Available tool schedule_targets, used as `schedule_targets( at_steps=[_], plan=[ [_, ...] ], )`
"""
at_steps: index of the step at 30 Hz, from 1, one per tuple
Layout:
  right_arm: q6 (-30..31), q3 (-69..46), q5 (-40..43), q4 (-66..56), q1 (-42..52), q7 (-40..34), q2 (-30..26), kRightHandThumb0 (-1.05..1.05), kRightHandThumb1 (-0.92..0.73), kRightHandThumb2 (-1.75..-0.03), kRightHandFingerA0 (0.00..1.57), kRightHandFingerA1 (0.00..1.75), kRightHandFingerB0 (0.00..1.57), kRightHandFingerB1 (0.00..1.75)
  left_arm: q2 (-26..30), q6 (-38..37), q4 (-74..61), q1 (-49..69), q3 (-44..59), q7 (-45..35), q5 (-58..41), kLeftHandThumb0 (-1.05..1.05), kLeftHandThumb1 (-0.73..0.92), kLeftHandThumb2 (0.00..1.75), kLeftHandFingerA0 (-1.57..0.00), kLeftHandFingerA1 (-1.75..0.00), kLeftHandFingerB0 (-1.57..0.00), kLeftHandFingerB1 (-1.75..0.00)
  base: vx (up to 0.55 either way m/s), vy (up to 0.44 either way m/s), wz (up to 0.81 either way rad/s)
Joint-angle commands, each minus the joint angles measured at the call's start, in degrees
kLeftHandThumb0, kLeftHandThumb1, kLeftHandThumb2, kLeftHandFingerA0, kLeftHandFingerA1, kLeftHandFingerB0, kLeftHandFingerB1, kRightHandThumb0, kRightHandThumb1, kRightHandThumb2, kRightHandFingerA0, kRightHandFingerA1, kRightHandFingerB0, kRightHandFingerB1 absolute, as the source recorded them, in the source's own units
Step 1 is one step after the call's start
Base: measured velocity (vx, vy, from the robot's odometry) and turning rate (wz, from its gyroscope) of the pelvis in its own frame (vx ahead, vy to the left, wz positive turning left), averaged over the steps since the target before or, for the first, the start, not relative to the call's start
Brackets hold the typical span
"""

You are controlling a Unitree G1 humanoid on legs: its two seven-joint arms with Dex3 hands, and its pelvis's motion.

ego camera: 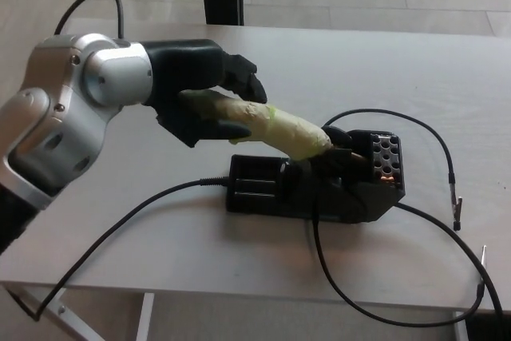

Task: Use the left hand of the robot to grab the soldering gun kept on the middle of the table and pull it out of its base and keep it on the left side of the base

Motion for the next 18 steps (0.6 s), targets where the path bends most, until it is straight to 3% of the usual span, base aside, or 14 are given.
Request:
schedule_targets(
  at_steps=[1,5,6,7,8,9,10,11,12,14,15,16,17,18],
  plan=[
    [-1.47,0.14,0.44,-0.03,-0.38,0.45,-1.79,-1.05,-0.56,-1.01,1.04,1.21,0.26,1.58,-0.06,5.41,-1.82,0.73,1.72,-4.96,-0.83,-0.79,0.71,1.11,-0.48,-0.72,0.00,-0.24,0.00,0.000,0.00],
    [-1.53,0.44,0.16,0.32,-0.64,-0.02,-1.72,-1.05,-0.55,-1.02,1.08,1.19,0.28,1.57,0.10,4.86,-2.17,0.97,1.06,-6.32,0.04,-0.83,0.72,1.10,-0.47,-0.67,0.00,-0.21,0.00,0.000,0.00],
    [-1.37,0.53,0.18,0.13,-0.57,0.15,-1.79,-1.05,-0.56,-0.99,1.07,1.21,0.34,1.55,0.01,4.52,-1.62,0.91,0.51,-6.81,0.34,-0.85,0.69,0.88,-0.54,-0.65,-0.01,-0.19,0.00,0.000,0.00],
    [-1.36,0.59,0.19,0.09,-0.62,0.18,-1.82,-1.05,-0.56,-0.99,1.07,1.21,0.34,1.55,0.03,4.56,-1.72,0.99,0.57,-6.96,0.44,-0.85,0.69,0.88,-0.54,-0.65,-0.01,-0.19,0.00,0.000,0.00],
    [-1.34,0.53,0.31,0.05,-0.66,0.24,-1.84,-1.05,-0.53,-1.04,1.08,1.19,0.26,1.57,-0.23,4.89,-1.68,1.00,0.43,-6.94,0.69,-0.79,0.69,1.07,-0.57,-0.71,0.00,-0.24,0.00,0.000,0.00],
    [-1.33,0.50,0.37,0.04,-0.66,0.26,-1.84,-1.05,-0.53,-1.04,1.08,1.19,0.26,1.57,-0.37,5.03,-1.65,1.00,0.38,-6.98,0.83,-0.79,0.69,1.07,-0.57,-0.71,0.00,-0.24,0.00,0.000,0.00],
    [-1.42,0.42,0.47,0.03,-0.61,0.31,-1.83,-1.05,-0.55,-1.00,1.10,1.17,0.28,1.55,-0.82,5.21,-1.90,1.52,0.91,-5.89,0.93,-0.78,0.84,0.66,-0.70,-0.69,-0.06,-0.26,0.00,0.000,0.00],
    [-1.52,0.32,0.58,0.02,-0.55,0.37,-1.82,-1.05,-0.55,-1.00,1.10,1.17,0.28,1.55,-1.36,5.43,-2.22,2.16,1.55,-4.49,1.02,-0.78,0.84,0.66,-0.70,-0.69,-0.06,-0.26,0.00,0.000,0.00],
    [-1.44,0.55,0.33,-0.10,-0.60,0.22,-1.95,-1.05,-0.53,-1.04,1.12,1.15,0.26,1.58,-1.79,4.99,-2.43,2.72,2.21,-3.45,1.25,-0.80,0.67,1.01,-0.73,-0.77,-0.04,-0.36,0.00,0.000,0.00],
    [-1.68,0.56,0.35,0.00,-0.55,0.53,-1.99,-1.05,-0.54,-1.03,1.08,1.16,0.23,1.58,-2.60,5.38,-2.86,3.55,3.13,-1.88,1.82,-0.81,0.67,1.04,-0.77,-0.77,0.00,-0.37,0.00,0.000,0.00],
    [-1.09,0.32,0.61,-0.03,-0.74,0.26,-1.94,-1.05,-0.54,-1.02,1.14,1.13,0.25,1.59,-3.71,6.32,-3.37,4.37,4.22,-0.23,1.94,-0.76,0.85,0.67,-0.95,-0.83,-0.06,-0.31,0.00,0.000,0.00],
    [-1.03,0.40,0.54,-0.01,-0.94,0.22,-1.86,-1.05,-0.54,-1.02,1.14,1.13,0.25,1.59,-3.81,6.28,-3.29,4.42,4.44,-0.32,2.16,-0.76,0.85,0.67,-0.95,-0.83,-0.06,-0.31,0.00,0.000,0.00],
    [-1.01,0.48,0.41,0.13,-1.00,-0.11,-1.84,-1.05,-0.58,-0.97,1.19,1.08,0.26,1.54,-4.46,5.78,-4.23,5.39,4.87,1.79,3.20,-0.70,0.66,1.00,-1.09,-1.02,-0.05,-0.42,0.00,0.000,0.00],
    [-1.02,0.50,0.40,0.14,-0.96,-0.13,-1.74,-1.05,-0.58,-0.97,1.19,1.08,0.26,1.54,-4.51,5.78,-4.33,5.55,5.00,1.72,3.37,-0.70,0.66,1.00,-1.09,-1.02,-0.05,-0.42,0.00,0.000,0.00]
  ],
)
